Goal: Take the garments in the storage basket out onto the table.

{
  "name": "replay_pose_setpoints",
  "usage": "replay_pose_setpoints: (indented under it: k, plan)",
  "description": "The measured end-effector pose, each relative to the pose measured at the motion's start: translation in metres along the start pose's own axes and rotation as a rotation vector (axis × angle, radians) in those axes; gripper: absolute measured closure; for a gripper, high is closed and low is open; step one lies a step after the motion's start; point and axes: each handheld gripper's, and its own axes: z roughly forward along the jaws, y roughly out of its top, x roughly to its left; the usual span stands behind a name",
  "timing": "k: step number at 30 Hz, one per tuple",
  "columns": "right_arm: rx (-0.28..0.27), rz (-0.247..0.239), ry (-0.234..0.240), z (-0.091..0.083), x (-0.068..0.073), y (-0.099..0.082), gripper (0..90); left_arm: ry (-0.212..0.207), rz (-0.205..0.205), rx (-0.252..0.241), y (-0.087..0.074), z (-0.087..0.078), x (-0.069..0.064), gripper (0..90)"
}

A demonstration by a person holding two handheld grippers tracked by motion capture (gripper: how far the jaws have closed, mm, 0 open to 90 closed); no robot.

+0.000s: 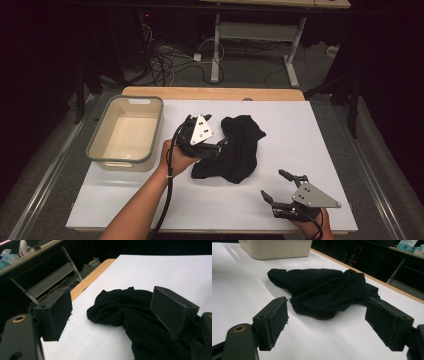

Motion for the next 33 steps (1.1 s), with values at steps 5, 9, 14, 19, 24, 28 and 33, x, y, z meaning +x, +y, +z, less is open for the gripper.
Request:
replay_pose_setpoints:
  k: [5,9,14,19,24,28,33]
  plan:
    - [0.004,-0.002,0.005,0.001,0.002,0.0,18.7,0.012,0.007,-0.003,-0.006,-0.005,0.0,17.4]
    - [0.007,-0.003,0.01,0.002,0.003,0.0,18.7,0.02,0.006,-0.015,-0.01,-0.008,-0.001,17.3]
    - [0.012,-0.012,0.013,0.004,0.006,0.0,18.7,0.027,0.014,-0.025,-0.012,-0.012,-0.003,17.4]
    - [0.015,-0.017,0.018,0.004,0.007,0.0,18.7,0.031,0.024,-0.038,-0.015,-0.017,-0.004,17.4]
    - [0.015,-0.015,0.019,0.005,0.007,0.0,18.7,0.032,0.031,-0.046,-0.016,-0.024,-0.005,17.4]
    - [0.015,-0.02,0.016,0.004,0.008,0.001,18.7,0.032,0.041,-0.052,-0.016,-0.029,-0.006,17.4]
    - [0.014,-0.021,0.02,0.005,0.009,0.001,18.7,0.034,0.062,-0.049,-0.016,-0.032,-0.01,17.4]
